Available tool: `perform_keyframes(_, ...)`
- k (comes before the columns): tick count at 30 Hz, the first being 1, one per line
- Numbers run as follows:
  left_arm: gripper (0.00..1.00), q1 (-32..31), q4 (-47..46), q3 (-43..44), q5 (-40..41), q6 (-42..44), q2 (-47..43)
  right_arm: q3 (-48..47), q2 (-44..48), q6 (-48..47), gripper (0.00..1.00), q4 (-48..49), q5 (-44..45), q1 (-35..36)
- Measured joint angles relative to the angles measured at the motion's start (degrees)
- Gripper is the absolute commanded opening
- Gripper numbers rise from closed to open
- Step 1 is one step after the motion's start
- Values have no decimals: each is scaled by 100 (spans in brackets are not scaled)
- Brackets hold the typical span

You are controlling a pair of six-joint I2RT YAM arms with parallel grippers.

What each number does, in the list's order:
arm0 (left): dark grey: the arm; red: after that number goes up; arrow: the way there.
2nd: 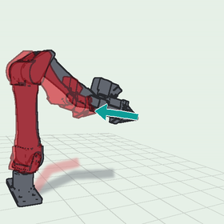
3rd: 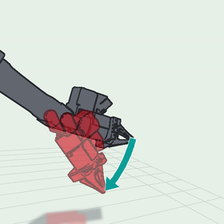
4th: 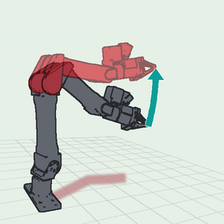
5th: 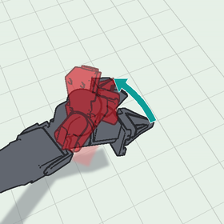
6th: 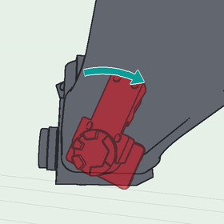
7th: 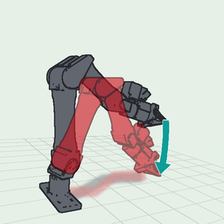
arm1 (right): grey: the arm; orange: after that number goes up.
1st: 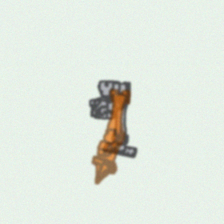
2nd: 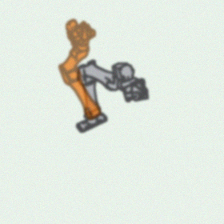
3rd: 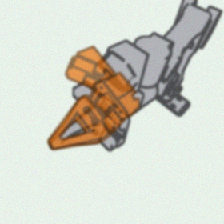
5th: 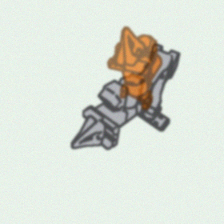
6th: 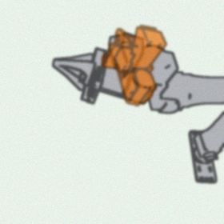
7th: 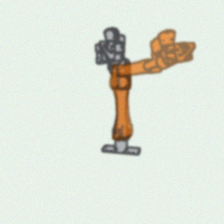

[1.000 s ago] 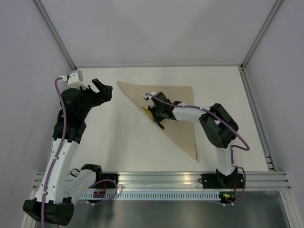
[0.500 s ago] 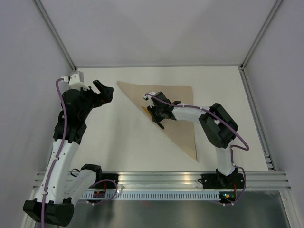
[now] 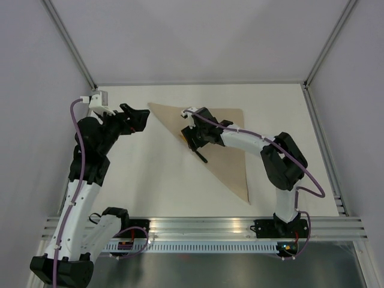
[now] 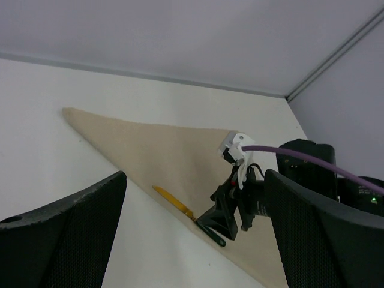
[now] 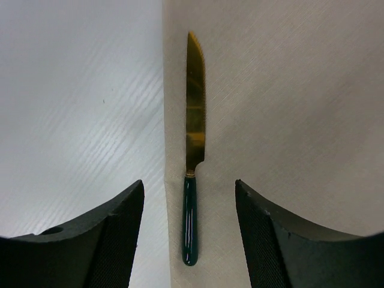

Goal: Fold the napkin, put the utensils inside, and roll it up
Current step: Place the utensil onto the napkin, then fold the napkin

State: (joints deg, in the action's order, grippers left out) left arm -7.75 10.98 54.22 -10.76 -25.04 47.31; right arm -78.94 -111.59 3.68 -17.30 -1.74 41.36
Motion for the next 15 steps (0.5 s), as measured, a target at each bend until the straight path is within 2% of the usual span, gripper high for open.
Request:
perform_keyframes(3, 100, -105, -439, -251, -225, 72, -61, -236, 358, 46, 68, -127, -142, -267)
perform_keyframes(6, 100, -678, -831, -581, -122, 334, -72, -293, 896, 116, 69, -157, -363, -942)
perform_keyframes(9, 100, -1882, -1161, -918, 396, 730, 2, -286, 1502, 114, 69, -227, -481, -1906)
perform_keyframes(11, 100, -2940, -1434, -1187, 946, 1086, 188, -240, 1886, 87, 69, -291, -527, -2524)
perform_keyframes(15, 100, -4566, -2009, -1670, 2094, 1856, 739, 46, 2485, -35, 69, -433, -782, -3357)
